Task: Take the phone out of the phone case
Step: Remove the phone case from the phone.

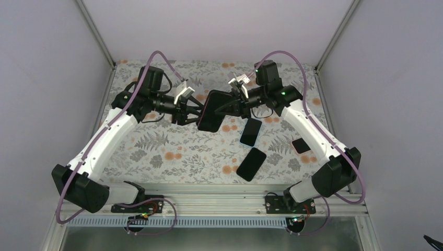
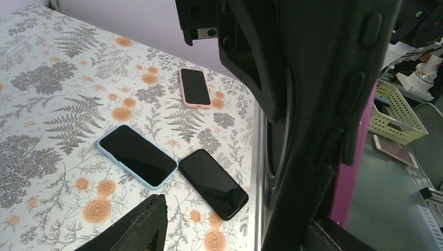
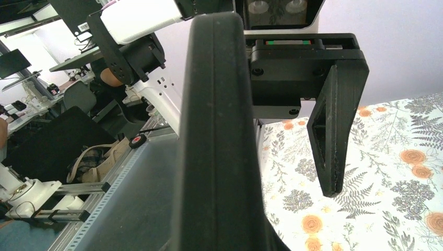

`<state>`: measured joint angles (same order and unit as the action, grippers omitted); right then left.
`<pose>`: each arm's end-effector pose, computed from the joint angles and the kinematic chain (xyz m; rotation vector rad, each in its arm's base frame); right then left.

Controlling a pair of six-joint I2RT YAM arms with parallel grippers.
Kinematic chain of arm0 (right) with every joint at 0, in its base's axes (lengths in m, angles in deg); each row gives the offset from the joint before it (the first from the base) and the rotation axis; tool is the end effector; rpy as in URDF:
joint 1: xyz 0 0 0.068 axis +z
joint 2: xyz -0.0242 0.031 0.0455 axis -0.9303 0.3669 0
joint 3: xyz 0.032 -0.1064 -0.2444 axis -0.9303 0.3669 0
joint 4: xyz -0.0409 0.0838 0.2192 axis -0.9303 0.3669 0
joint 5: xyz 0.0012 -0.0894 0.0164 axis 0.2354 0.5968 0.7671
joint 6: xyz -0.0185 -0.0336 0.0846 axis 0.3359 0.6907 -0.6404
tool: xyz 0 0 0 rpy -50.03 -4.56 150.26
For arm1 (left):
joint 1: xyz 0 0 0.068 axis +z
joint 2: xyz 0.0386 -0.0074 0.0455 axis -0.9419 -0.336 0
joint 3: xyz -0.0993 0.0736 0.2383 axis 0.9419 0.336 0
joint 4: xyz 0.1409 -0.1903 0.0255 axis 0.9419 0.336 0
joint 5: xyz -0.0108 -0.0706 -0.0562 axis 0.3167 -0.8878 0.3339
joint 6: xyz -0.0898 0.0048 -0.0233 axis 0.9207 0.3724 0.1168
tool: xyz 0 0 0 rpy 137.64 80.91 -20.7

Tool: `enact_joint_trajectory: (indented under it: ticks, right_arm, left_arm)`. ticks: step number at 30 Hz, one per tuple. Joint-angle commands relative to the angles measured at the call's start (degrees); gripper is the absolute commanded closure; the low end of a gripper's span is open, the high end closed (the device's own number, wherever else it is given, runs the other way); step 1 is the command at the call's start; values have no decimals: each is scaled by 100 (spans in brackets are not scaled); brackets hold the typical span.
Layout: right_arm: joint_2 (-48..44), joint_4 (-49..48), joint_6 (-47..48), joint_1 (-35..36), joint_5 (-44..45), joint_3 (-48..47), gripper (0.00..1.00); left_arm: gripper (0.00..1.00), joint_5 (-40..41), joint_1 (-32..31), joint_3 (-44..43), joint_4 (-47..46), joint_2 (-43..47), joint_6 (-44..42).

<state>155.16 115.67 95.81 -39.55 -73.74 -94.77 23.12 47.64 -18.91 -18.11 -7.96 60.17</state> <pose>0.2172 0.2131 0.3711 -1.3951 1.4511 1.5940 0.2081 -0.1655 0.3550 1.1957 1.7684 -1.2375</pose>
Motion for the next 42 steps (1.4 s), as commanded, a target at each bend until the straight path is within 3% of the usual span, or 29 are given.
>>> enact_joint_trajectory:
  ticks: [1, 10, 28, 33, 42]
  right_arm:
    - [64, 374, 226, 851, -234, 133, 96]
    - [244, 402, 240, 926, -170, 39, 96]
    - [561, 279, 89, 1109, 13, -146, 96]
    - [516, 262, 31, 1070, 161, -132, 96]
    - [584, 362, -99, 615, 542, -722, 95]
  left_arm:
    - [45, -1, -254, -465, -1030, -164, 180]
    - [51, -501, -555, -301, -1318, -211, 513]
    - [60, -571, -672, 109, -1932, -259, 1124]
    - [72, -428, -645, 363, -1995, -186, 1188]
    - [85, -927, 20, 1018, -2852, 71, 2099]
